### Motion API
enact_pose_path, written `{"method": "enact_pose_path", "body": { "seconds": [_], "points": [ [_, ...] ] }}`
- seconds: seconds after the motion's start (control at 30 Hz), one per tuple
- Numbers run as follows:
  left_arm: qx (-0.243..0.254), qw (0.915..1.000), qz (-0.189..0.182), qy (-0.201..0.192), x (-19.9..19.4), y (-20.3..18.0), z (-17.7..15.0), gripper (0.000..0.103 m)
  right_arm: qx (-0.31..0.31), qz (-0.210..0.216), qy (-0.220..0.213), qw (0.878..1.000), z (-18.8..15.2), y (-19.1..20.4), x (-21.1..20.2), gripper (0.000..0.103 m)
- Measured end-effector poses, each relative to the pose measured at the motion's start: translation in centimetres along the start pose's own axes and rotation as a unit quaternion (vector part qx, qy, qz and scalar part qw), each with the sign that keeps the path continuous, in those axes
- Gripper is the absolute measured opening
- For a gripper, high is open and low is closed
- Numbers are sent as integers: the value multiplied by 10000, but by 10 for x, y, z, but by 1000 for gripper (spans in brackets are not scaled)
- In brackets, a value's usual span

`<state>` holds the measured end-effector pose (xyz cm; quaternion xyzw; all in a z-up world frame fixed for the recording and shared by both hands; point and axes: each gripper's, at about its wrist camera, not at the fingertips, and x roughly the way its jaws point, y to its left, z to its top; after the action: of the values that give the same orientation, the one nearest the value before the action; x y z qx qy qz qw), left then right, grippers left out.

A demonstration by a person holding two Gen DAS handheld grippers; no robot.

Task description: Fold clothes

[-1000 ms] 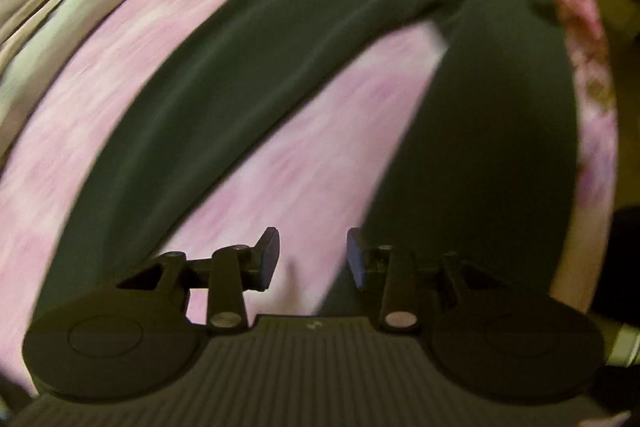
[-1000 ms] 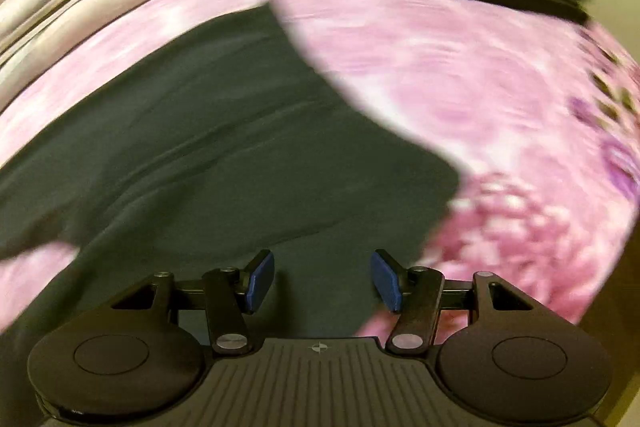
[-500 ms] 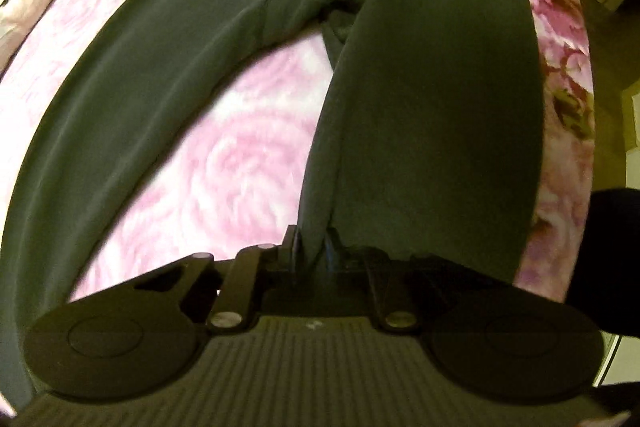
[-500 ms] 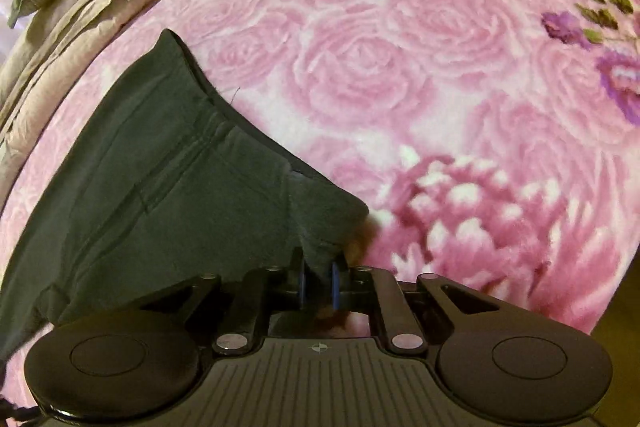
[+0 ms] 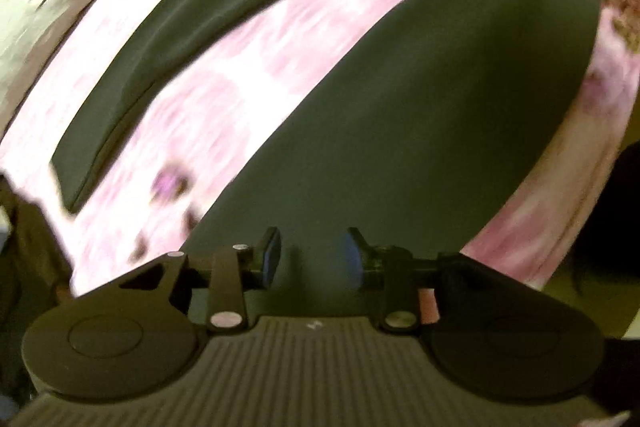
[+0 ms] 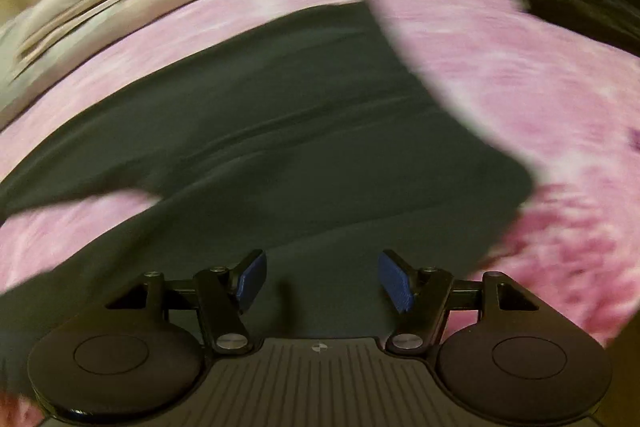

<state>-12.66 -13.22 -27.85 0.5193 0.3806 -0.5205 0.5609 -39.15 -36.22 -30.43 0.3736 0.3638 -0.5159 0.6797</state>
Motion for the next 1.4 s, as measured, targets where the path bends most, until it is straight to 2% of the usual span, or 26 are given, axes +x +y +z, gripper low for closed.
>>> {"method": "enact_pose_path", "body": {
  "seconds": [0.07,0.17,0.23,0.27,0.33,0.4,0.53,0.63,0.73,0.77,0.83,0.9,1.0,1.03,1.07,1.1,1.17,1.23,1.33,1.4],
  "points": [
    [-129,9998,70,98,6,19,-29,32,-330,255,147,9990,-22,43,11,66],
    [-322,9990,174,246,16,47,-71,32,-508,487,446,9965,-50,94,28,66],
    [-451,9981,244,344,22,65,-100,32,-590,445,729,9946,-66,116,39,66],
    [-495,9978,250,370,23,72,-112,35,-635,418,865,9934,-73,128,44,73],
    [-557,9974,226,388,22,80,-135,33,-829,231,972,9915,-85,147,45,90],
    [-639,9973,202,298,19,87,-152,33,-932,112,1007,9905,-93,163,43,90],
    [-910,9950,68,-409,0,97,-155,32,-986,33,915,9909,-102,189,32,90],
    [-963,9925,91,-743,1,115,-140,38,-988,136,890,9910,-106,206,29,90],
    [-988,9939,133,-465,18,139,-143,39,-1110,341,956,9886,-112,221,33,90],
    [-906,9954,113,-285,24,146,-148,46,-1186,375,986,9873,-115,225,37,90],
    [-706,9972,113,-228,29,153,-162,55,-1287,398,1057,9852,-118,227,41,90],
    [-536,9981,285,-73,34,158,-172,42,-1302,356,1078,9850,-117,226,40,90],
    [-599,9969,496,106,40,173,-186,41,-1314,220,1042,9856,-114,225,40,90],
    [-620,9963,566,165,42,178,-191,32,-1306,194,1046,9857,-113,224,40,90],
    [-604,9956,679,231,44,182,-194,17,-1298,168,1049,9858,-112,223,40,90],
    [-562,9946,821,301,44,187,-196,14,-1299,139,1049,9859,-111,223,41,90],
    [-662,9925,968,360,44,202,-202,14,-1290,88,1025,9863,-110,226,41,90],
    [-823,9916,935,345,45,210,-205,14,-1261,52,996,9870,-110,230,39,90],
    [-572,9931,939,400,45,199,-198,18,-1132,3,1024,9883,-109,235,40,90],
    [-644,9940,819,347,39,193,-194,22,-1112,18,1039,9884,-109,239,37,90]
  ]
}}
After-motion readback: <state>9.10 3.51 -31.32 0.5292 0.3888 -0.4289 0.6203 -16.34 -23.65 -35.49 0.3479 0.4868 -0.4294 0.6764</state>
